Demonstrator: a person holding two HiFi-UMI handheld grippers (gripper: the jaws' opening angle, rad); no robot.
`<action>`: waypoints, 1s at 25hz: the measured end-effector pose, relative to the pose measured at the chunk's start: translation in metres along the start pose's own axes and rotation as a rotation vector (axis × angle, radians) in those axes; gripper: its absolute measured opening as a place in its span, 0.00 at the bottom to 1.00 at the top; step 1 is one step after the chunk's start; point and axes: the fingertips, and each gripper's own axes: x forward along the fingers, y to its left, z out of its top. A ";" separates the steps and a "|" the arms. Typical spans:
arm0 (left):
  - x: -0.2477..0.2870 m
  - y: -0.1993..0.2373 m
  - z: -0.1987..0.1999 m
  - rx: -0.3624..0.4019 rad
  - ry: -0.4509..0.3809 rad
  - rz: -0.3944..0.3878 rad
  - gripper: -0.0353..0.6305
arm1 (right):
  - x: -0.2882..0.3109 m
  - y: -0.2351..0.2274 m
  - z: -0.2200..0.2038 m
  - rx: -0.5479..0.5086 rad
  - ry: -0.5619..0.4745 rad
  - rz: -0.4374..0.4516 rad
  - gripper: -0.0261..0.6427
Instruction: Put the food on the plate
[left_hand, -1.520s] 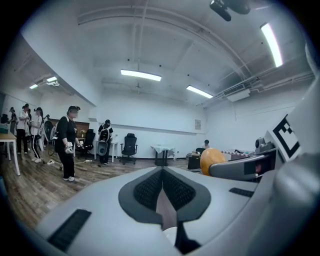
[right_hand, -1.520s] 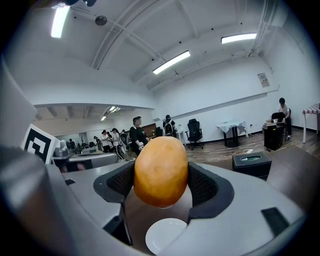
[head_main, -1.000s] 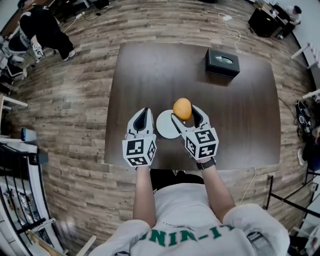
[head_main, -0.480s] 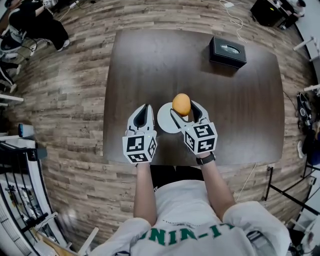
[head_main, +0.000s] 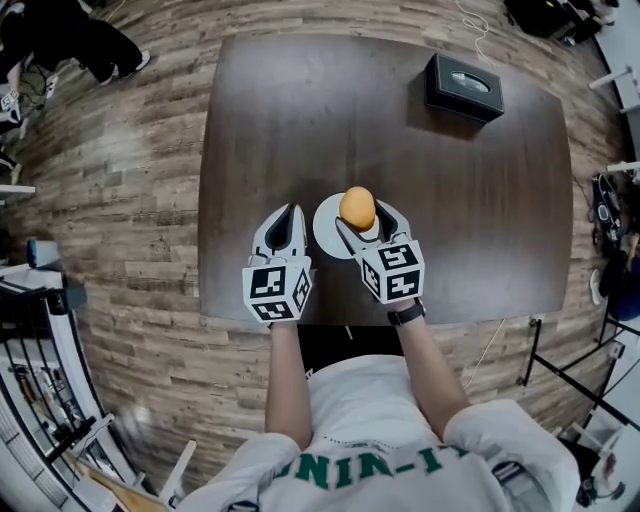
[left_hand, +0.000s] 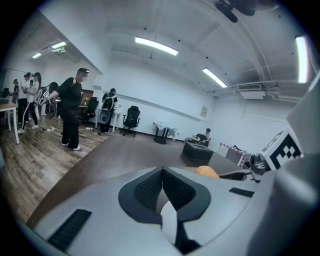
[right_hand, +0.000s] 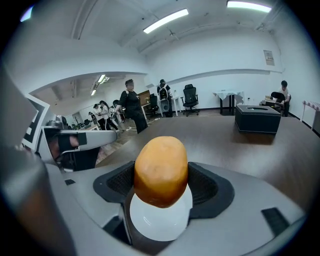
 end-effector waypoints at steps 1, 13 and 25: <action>0.002 0.002 -0.003 -0.003 0.006 0.001 0.07 | 0.003 -0.001 -0.004 0.001 0.010 0.000 0.55; 0.025 0.008 -0.036 -0.045 0.056 -0.011 0.07 | 0.033 -0.006 -0.051 -0.021 0.118 -0.008 0.55; 0.024 0.010 -0.056 -0.077 0.075 -0.003 0.07 | 0.043 -0.005 -0.079 -0.052 0.175 -0.010 0.55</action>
